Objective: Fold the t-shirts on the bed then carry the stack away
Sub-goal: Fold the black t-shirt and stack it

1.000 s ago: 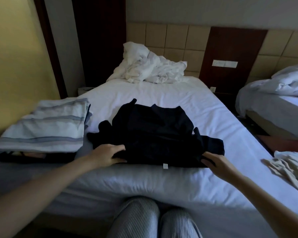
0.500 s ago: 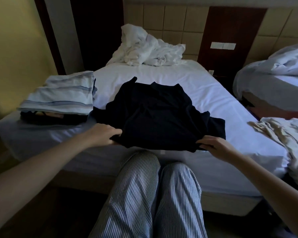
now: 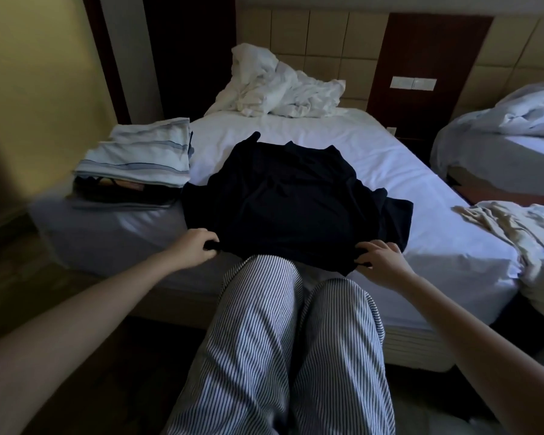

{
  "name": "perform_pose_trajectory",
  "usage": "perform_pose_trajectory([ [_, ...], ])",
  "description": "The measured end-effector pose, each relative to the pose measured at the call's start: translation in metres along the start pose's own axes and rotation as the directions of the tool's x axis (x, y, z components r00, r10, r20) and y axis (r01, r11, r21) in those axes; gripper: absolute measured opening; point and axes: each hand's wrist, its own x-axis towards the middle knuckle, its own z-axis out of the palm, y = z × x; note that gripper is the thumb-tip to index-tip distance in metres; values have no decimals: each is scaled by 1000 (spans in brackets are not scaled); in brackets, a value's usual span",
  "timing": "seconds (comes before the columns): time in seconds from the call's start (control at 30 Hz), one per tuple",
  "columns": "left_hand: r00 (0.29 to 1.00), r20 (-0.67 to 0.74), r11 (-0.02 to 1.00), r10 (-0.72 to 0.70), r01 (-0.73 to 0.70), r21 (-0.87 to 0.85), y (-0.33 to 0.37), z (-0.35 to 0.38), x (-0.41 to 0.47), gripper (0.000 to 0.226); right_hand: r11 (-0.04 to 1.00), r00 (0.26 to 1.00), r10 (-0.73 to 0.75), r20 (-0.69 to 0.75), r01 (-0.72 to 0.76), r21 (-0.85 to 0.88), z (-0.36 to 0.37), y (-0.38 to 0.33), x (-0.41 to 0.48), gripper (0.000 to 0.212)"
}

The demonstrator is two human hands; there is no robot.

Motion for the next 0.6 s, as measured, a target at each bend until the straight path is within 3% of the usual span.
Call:
perform_pose_trajectory([
  [0.13,997,49,968,-57,67,-244,-4,-4,1,28,997,996,-30,81,24,75,-13,-30,12,42],
  [0.23,962,-140,894,-235,158,-419,-8,-7,11,19,974,997,-70,36,60,220,-23,-67,29,47],
  [0.33,848,-289,856,-445,308,-414,-16,-12,27,31,936,989,-150,4,141,324,-35,-116,48,46],
  [0.4,761,-238,722,-603,395,-568,-19,-15,38,43,900,977,-214,-19,205,385,-40,-152,59,45],
  [0.47,688,-76,465,-722,401,-789,-25,-16,52,56,873,961,-275,-35,265,409,-39,-187,68,47],
  [0.53,643,65,255,-763,392,-884,-30,-17,62,64,868,948,-318,-30,304,394,-32,-215,74,54],
  [0.6,619,107,160,-778,359,-920,-36,-14,73,61,891,945,-327,-20,315,328,-19,-235,80,66],
])
